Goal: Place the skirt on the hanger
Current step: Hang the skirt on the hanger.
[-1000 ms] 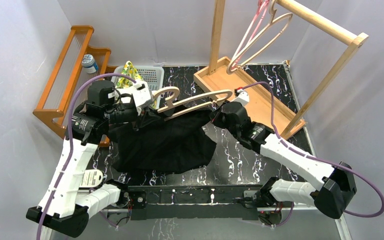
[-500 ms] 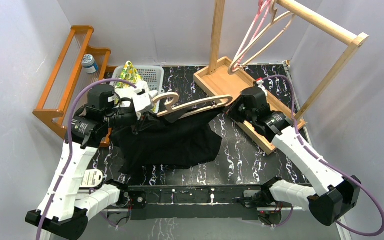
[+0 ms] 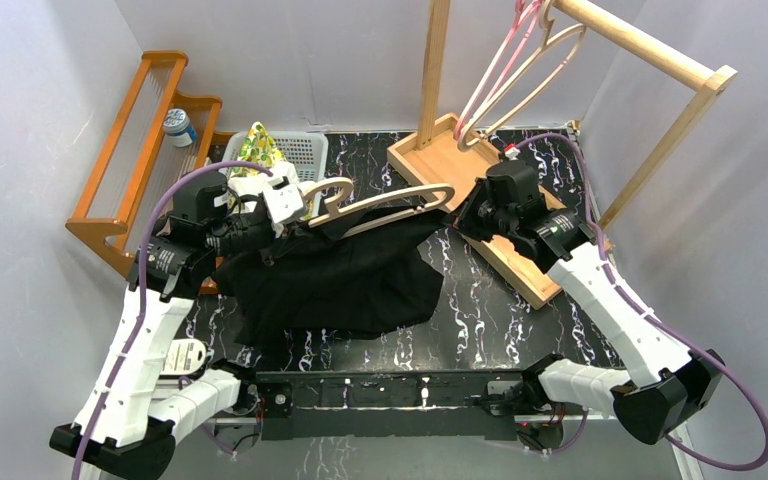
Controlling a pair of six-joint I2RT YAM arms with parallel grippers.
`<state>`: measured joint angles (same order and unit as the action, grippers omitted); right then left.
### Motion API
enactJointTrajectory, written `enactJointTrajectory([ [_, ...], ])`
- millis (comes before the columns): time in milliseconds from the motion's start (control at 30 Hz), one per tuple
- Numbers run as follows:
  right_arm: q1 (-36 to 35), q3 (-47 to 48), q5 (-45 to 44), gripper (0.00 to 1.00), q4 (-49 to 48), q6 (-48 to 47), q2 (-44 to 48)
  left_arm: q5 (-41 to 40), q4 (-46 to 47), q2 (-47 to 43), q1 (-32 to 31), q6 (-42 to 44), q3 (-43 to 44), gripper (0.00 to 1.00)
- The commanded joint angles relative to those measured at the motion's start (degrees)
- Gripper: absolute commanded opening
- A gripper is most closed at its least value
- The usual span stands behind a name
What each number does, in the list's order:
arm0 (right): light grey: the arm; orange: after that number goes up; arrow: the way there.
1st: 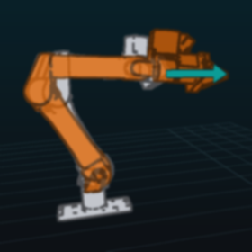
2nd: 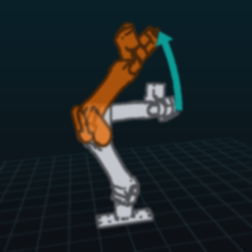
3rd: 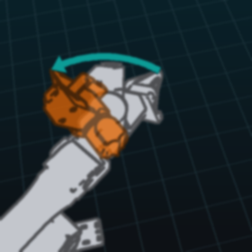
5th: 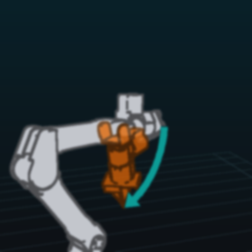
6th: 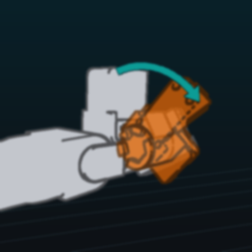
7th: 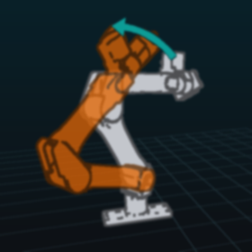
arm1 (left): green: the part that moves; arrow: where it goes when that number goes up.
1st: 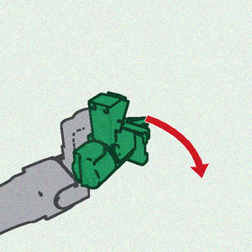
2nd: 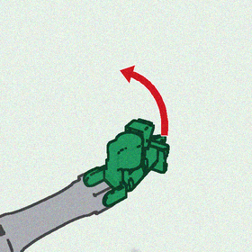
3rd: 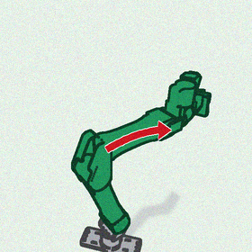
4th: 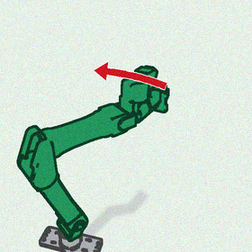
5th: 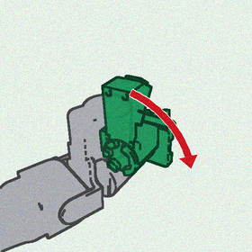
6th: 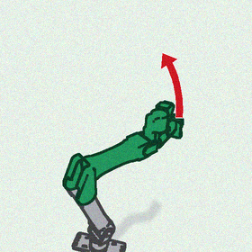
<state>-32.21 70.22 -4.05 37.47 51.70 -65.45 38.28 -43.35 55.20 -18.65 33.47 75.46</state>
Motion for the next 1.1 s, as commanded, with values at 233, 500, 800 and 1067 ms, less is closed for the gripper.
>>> enactJointTrajectory([
  [233,1.1,14.0,-6.4,0.00,5.6,-2.6,-3.3,-1.5,-5.8,-1.3,0.3,4.7,-3.9,0.00],
  [500,1.2,18.3,-3.8,0.00,4.3,-4.6,-5.2,0.9,-8.1,0.6,0.2,5.3,-4.2,0.00],
  [800,1.1,14.9,15.7,0.00,-14.1,-15.1,-0.7,2.6,-9.0,3.1,-0.3,4.8,-6.2,0.00],
  [1067,1.1,11.6,23.2,0.00,-12.0,-20.9,-2.4,5.0,-7.7,7.4,-0.4,4.5,-4.3,0.00],
])
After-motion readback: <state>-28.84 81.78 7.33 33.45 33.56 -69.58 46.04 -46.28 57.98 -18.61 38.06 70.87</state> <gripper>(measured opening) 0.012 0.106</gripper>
